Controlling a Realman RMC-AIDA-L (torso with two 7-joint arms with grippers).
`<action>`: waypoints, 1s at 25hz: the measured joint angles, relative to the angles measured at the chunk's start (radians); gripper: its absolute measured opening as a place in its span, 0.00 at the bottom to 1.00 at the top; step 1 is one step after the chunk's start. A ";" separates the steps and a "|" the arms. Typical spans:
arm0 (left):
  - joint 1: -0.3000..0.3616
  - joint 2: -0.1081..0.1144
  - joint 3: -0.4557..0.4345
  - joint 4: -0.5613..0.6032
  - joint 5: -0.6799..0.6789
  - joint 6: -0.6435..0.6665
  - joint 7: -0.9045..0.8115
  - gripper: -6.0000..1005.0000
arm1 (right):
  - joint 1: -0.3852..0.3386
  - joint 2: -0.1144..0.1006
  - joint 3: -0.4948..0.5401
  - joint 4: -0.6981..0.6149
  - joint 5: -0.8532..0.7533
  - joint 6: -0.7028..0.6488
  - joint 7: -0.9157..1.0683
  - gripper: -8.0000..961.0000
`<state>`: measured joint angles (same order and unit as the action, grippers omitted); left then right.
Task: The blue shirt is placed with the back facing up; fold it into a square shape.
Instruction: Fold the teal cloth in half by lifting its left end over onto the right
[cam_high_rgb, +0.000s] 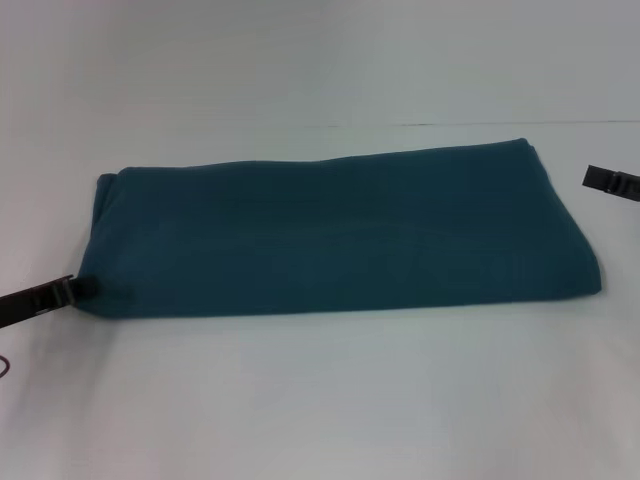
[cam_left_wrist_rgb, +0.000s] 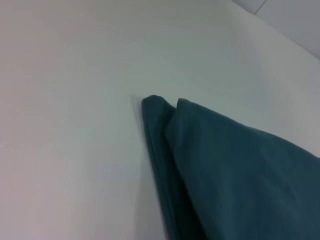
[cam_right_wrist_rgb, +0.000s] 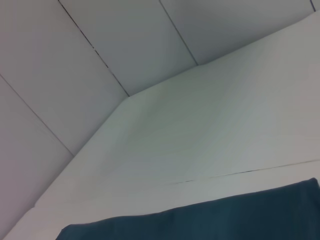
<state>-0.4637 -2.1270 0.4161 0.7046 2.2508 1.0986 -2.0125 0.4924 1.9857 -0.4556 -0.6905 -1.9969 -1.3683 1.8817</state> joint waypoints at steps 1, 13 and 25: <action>0.003 0.000 -0.002 0.005 0.002 0.000 0.000 0.01 | 0.000 0.002 0.000 0.000 0.001 0.000 0.000 0.86; 0.074 0.017 -0.056 0.091 0.006 0.013 -0.002 0.01 | 0.016 0.041 0.000 0.002 0.006 0.005 -0.005 0.86; 0.118 0.051 -0.205 0.180 0.083 0.039 0.000 0.01 | 0.045 0.087 -0.009 0.003 0.006 0.037 -0.019 0.86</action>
<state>-0.3462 -2.0761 0.2107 0.8843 2.3343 1.1381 -2.0126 0.5376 2.0727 -0.4648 -0.6873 -1.9910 -1.3310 1.8625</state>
